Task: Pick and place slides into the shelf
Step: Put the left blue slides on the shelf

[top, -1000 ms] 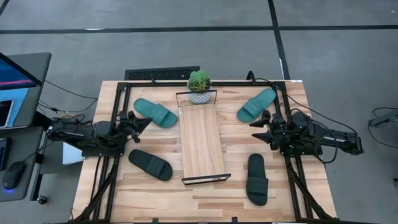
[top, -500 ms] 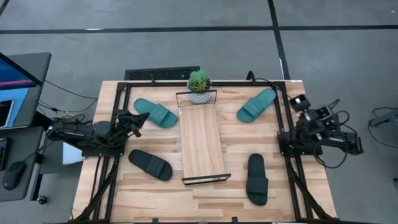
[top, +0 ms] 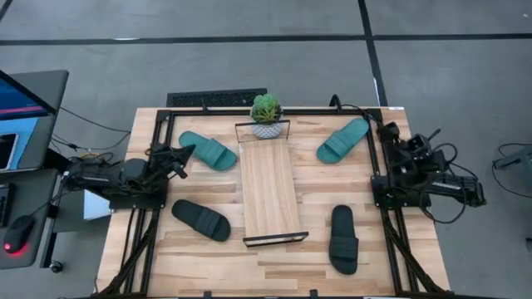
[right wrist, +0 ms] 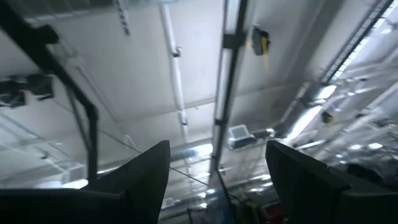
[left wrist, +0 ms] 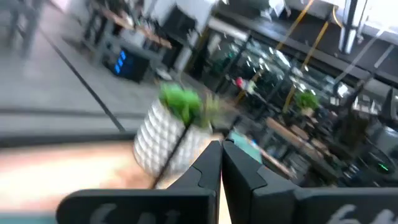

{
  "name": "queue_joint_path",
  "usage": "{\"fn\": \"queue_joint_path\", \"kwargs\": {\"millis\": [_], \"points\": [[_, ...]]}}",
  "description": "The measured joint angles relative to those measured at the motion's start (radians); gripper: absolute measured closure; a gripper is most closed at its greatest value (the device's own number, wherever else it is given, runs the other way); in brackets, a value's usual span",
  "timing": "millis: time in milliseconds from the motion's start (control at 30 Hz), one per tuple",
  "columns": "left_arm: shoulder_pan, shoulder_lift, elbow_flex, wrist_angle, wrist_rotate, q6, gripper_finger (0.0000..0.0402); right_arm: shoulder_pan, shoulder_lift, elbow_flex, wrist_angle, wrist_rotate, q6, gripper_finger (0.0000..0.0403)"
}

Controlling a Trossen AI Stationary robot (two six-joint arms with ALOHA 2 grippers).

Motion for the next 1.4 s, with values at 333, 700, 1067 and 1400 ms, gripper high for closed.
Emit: {"fn": "queue_joint_path", "kwargs": {"millis": [333, 700, 1067, 1400], "points": [[0.076, 0.000, 0.170, -0.133, 0.033, 0.183, 0.0401, 0.000, 0.000, 0.000, -0.023, 0.039, 0.000, 0.0147], [0.090, 0.012, 0.358, -0.610, 0.081, -0.103, 0.0401, 0.000, 0.000, 0.000, -0.023, 0.038, 0.001, 0.0147], [0.098, 0.153, 0.397, -0.769, 0.032, -0.521, 0.0401, 0.000, 0.000, 0.000, -0.023, 0.038, 0.001, 0.0147], [0.232, 0.242, 0.508, -0.766, 0.107, -0.448, 0.0401, 0.000, 0.000, 0.001, 0.000, 0.038, 0.001, 0.0147]]}}
